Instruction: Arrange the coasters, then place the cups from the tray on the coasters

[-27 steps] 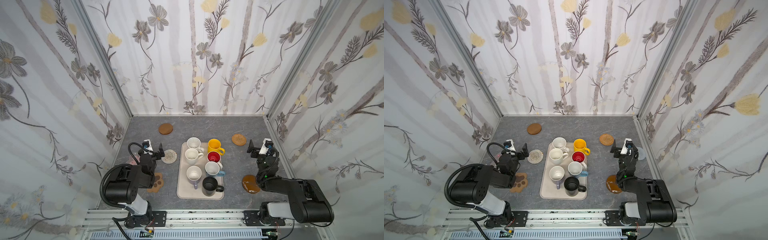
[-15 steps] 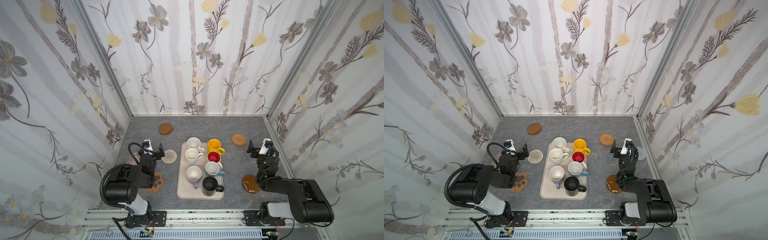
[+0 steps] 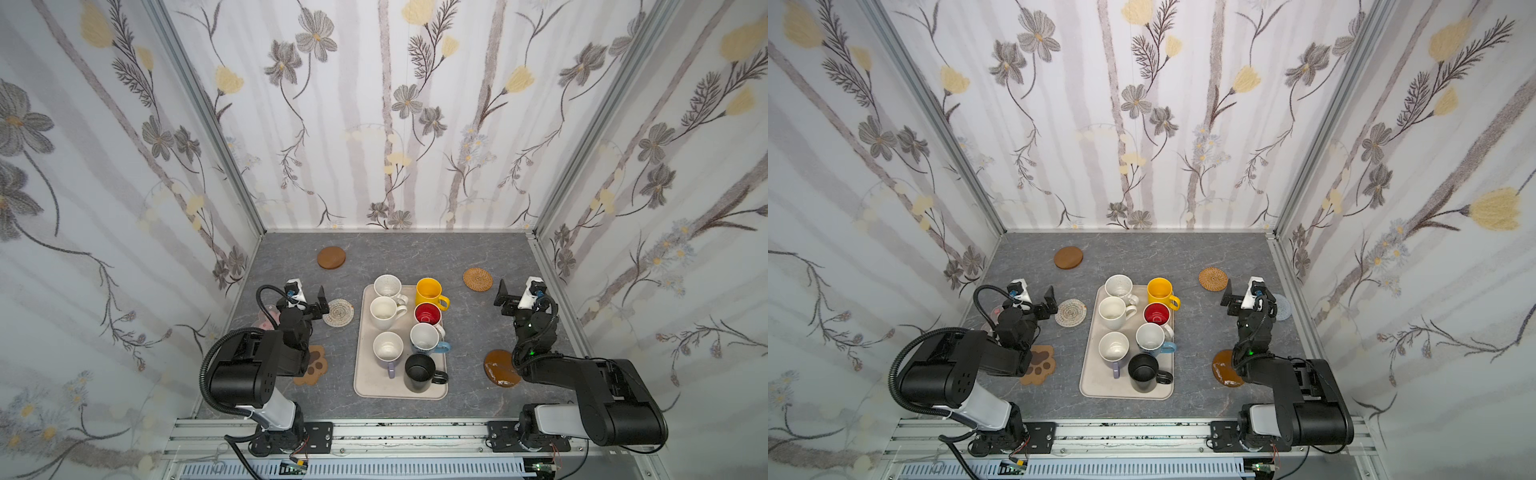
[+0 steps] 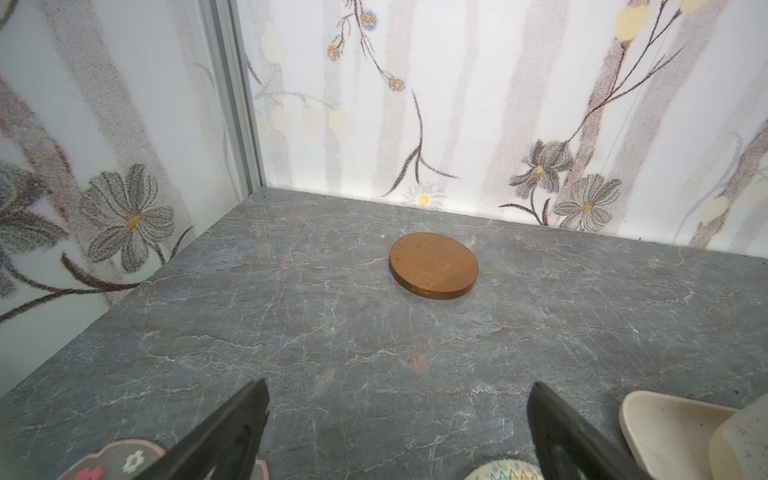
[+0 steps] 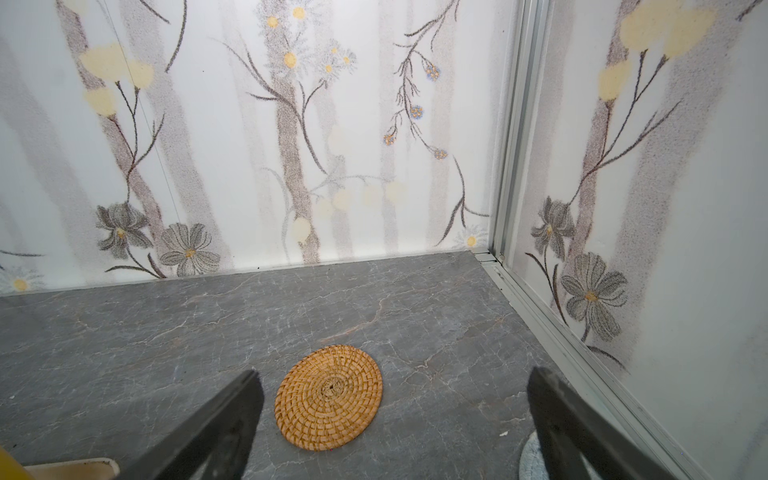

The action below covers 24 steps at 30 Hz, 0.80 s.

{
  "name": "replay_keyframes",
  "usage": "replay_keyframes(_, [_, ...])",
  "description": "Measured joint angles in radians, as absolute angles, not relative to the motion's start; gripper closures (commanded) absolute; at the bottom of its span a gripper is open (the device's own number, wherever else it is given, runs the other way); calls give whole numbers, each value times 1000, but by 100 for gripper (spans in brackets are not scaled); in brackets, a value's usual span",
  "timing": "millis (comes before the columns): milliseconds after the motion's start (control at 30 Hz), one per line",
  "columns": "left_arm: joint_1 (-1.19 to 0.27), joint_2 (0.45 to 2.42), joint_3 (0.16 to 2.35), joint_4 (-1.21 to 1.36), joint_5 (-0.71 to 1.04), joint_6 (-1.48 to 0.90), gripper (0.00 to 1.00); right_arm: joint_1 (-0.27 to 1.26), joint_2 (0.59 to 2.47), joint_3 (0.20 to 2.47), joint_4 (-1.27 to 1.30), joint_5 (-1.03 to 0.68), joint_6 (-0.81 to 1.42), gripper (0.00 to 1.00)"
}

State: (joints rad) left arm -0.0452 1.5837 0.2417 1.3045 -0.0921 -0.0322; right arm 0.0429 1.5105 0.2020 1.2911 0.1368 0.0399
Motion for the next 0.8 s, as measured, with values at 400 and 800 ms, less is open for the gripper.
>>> replay_keyframes(400, [-35, 1584, 242, 1304, -97, -49, 0, 35, 1498, 207, 1275, 126, 40, 0])
replay_keyframes(800, [-49, 1337, 245, 1177, -185, -64, 0, 60, 1229, 426, 734, 240, 121, 0])
